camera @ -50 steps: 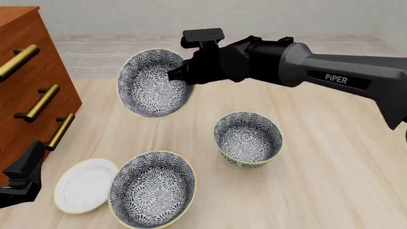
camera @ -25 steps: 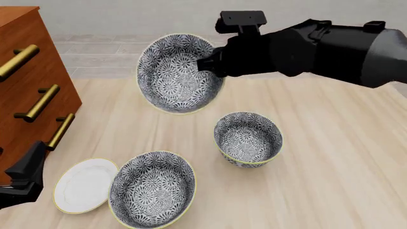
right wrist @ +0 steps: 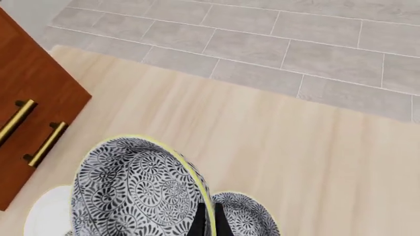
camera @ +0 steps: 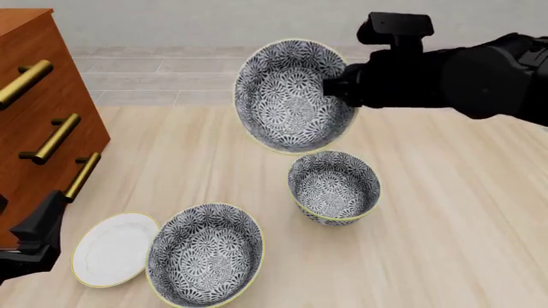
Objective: Stack the bowl at the front on the bowl in the middle.
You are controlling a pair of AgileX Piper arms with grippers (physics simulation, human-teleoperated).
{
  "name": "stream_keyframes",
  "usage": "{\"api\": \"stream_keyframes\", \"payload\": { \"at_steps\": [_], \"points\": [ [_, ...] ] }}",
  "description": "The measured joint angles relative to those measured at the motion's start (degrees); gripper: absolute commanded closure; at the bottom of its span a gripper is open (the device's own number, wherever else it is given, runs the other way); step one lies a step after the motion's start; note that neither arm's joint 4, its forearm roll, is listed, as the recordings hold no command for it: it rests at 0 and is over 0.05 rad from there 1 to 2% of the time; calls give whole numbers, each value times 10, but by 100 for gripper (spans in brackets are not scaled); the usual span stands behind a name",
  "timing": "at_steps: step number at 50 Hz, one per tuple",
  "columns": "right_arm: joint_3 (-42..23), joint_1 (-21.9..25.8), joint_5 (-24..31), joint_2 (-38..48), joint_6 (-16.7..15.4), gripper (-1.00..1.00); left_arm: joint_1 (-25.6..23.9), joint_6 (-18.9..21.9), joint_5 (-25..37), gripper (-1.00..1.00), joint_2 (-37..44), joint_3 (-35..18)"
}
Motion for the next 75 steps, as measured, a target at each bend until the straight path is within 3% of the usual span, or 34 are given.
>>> {"api": "stream_keyframes", "payload": {
  "at_steps": [18,49,75],
  "points": [
    [53,-41,-19,-29,6,100,0,1,-7,-100,11,0],
    [163,-63,-44,-119,25,100,-3,4,-3,-100,10,0],
    [213,-74,-110,-64,28,100,-5,-1,3,-100,2,0]
  ]
}}
